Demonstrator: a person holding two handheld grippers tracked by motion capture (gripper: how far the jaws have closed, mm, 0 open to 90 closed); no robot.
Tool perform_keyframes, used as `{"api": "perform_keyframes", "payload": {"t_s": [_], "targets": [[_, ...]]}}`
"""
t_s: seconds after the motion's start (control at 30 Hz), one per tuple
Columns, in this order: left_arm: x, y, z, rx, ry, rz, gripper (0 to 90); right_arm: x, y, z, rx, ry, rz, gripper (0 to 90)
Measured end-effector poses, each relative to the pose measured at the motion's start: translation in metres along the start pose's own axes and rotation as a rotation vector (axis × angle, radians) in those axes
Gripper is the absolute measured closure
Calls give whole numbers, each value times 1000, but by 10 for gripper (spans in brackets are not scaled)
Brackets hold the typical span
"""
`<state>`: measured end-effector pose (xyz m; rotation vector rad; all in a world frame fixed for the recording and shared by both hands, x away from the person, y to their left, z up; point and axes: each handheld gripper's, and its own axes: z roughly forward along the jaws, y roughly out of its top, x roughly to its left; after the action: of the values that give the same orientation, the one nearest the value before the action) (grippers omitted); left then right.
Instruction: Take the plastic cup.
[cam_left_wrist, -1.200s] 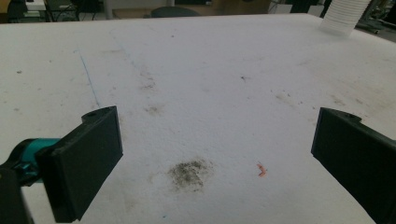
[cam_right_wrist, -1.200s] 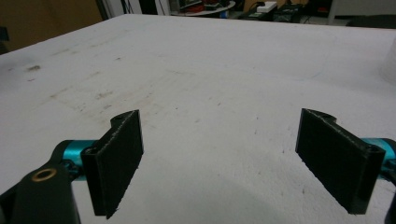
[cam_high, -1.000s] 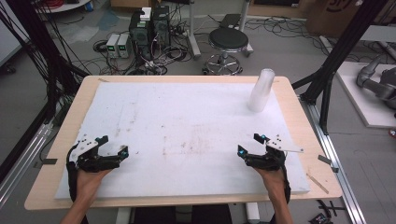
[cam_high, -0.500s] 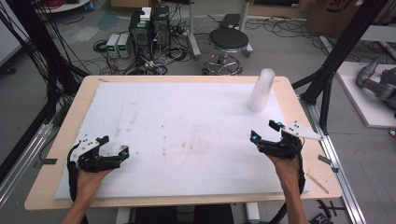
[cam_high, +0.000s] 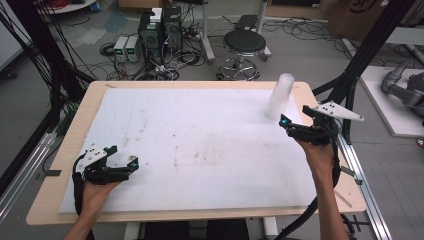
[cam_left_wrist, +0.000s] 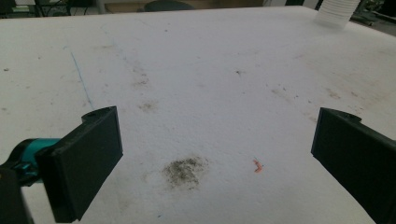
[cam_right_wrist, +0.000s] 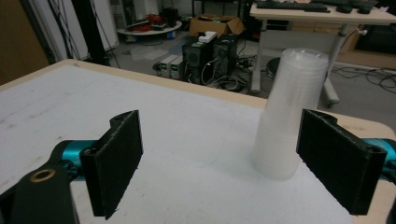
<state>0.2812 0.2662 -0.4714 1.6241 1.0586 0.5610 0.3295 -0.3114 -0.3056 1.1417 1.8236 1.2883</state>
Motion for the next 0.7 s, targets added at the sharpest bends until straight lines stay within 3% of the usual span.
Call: {"api": "perform_keyframes", "payload": {"t_s": [0.2,0.37,0.7], "targets": [[0,1,4,36,0,-1,19,-6,23,9,14,-32,19,146],[1,1,3,34,-5,-5,19,-13,48,22,48,-86,0,146],[1,1,3,34,-5,-2,19,-36,71,52,107,-135,22,146]]}}
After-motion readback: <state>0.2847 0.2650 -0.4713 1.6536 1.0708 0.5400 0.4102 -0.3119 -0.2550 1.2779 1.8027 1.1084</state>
